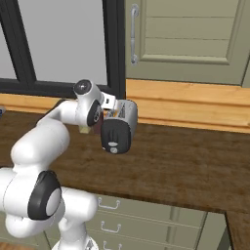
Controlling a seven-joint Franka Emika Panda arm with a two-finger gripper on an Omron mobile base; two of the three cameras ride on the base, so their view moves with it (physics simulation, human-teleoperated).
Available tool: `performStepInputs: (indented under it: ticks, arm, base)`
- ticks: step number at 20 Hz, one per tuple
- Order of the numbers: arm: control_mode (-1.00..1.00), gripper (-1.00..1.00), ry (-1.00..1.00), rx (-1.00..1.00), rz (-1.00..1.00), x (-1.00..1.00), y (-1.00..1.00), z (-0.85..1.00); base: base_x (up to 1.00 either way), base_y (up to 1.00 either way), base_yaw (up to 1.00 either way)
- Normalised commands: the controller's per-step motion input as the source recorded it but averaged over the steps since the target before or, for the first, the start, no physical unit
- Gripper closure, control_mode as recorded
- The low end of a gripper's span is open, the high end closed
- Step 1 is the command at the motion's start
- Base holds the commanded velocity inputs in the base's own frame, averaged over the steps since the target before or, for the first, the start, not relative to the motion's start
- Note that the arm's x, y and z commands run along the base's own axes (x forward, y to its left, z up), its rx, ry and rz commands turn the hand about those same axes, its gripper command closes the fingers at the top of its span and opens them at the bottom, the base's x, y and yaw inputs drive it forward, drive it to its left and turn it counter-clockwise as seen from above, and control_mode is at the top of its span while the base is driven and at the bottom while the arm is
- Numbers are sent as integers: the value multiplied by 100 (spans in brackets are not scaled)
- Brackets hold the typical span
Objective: Start the toaster. Once the lever pops up, take the bread to the plate on the dining counter.
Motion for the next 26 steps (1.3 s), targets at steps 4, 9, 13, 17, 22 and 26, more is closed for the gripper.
performStepInputs:
  ticks: [4,9,13,17,22,26]
  arm:
    - [-100,-100,7,0,1,10,-1,-4]
    - [-100,-100,8,0,2,14,-1,0]
    - [-100,-100,6,0,0,21,0,0]
    - [-100,-100,4,0,0,27,0,0]
    - [-100,-100,0,0,0,31,0,0]
    - [-100,-100,0,0,0,27,0,0]
  base:
    - [0,0,0]
    - [0,0,0]
    - [0,0,0]
    - [0,0,0]
    - [0,0,0]
    - [0,0,0]
